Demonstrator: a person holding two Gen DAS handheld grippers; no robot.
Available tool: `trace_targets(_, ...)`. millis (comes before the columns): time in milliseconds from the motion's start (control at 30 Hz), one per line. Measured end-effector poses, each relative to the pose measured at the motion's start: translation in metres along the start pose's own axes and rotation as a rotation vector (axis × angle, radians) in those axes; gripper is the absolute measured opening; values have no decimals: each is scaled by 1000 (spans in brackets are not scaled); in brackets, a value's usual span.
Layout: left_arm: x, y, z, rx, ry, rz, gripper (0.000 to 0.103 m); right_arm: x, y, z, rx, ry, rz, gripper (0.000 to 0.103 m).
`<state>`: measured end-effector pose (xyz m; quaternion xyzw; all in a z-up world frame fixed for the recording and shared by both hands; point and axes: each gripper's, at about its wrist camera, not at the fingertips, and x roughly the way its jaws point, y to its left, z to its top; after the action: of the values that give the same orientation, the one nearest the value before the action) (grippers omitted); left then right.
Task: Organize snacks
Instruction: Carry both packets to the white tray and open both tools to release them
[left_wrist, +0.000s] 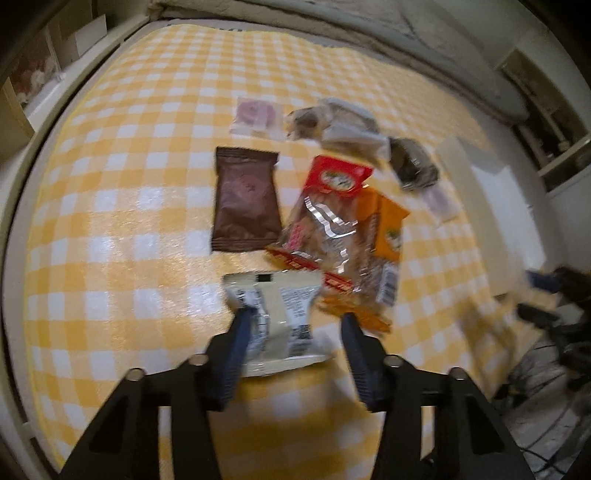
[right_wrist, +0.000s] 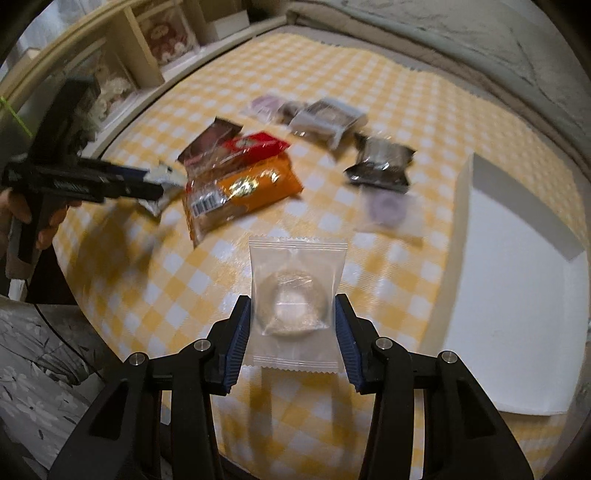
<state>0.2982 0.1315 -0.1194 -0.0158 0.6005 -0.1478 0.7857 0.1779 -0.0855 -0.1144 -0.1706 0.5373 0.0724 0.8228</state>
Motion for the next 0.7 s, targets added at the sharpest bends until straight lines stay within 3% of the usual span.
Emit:
trace_targets(133, 0, -6, -2, -16, 13, 47, 32, -14, -6, 2, 11, -36, -13, 45)
trace_targets(233, -13, -12, -2, -24, -28, 81, 30, -23, -10, 3, 16, -64, -15, 45)
trace_targets(433, -71, -47, -7, -24, -195, 87, 30, -53, -20, 5, 16, -172, -27, 45)
trace_targets(700, -126, -131, -22, 47, -383, 44, 30, -95, -44, 4, 7, -302, -71, 46)
